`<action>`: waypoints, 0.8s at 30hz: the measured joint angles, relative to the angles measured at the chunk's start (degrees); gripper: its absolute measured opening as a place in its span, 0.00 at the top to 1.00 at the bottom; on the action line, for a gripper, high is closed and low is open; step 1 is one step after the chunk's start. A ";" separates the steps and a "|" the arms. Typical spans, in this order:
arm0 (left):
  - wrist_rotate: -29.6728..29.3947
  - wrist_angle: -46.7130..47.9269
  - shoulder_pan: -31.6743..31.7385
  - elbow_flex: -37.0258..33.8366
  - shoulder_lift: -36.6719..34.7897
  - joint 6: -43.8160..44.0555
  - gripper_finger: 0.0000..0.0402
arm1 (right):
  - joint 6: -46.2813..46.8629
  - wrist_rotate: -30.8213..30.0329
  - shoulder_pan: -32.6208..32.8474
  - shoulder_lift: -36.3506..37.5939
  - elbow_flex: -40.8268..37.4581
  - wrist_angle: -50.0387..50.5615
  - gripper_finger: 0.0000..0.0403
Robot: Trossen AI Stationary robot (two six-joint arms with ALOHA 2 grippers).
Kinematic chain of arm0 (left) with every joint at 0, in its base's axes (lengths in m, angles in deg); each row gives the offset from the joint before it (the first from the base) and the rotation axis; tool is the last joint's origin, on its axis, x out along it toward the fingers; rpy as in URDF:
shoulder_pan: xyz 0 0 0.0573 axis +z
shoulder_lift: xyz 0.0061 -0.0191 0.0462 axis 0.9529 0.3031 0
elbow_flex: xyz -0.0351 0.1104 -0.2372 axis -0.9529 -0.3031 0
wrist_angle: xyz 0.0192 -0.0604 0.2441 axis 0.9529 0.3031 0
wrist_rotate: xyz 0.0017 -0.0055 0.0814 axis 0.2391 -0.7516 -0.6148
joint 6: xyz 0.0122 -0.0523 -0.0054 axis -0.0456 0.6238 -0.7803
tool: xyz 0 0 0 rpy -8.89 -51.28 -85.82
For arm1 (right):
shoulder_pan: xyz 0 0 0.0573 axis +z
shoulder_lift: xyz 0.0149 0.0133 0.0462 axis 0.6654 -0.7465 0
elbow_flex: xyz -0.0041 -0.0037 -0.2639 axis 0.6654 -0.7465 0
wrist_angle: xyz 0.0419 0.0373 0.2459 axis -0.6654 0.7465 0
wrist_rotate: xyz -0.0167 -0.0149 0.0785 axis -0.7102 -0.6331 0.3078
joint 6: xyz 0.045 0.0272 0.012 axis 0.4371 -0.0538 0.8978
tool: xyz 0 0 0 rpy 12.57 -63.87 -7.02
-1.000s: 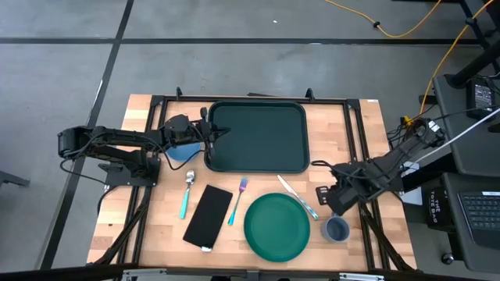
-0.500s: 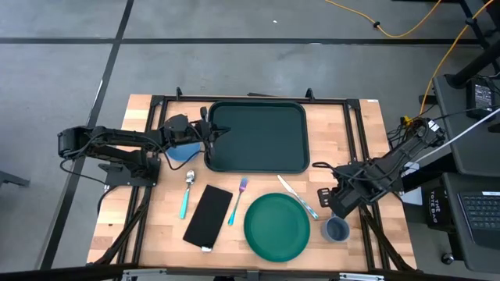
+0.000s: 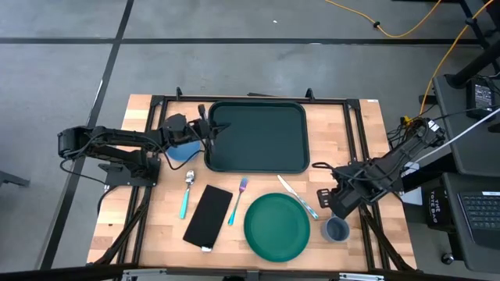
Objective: Set up tray
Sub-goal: Put the gray cup on the top left of the black serving tray
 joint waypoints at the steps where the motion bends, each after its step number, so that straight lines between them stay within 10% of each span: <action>1: 0.00 -0.64 0.01 0.00 0.00 0.00 0.99 | 0.34 -0.08 0.20 0.00 0.00 0.00 0.93; 14: -0.07 -2.30 0.01 0.00 0.00 0.02 0.99 | 9.16 1.67 5.23 -1.32 0.00 -0.33 0.59; 24: -0.07 -2.31 -0.01 0.00 0.00 0.02 0.99 | 15.11 3.08 7.33 -5.60 0.00 -0.39 0.56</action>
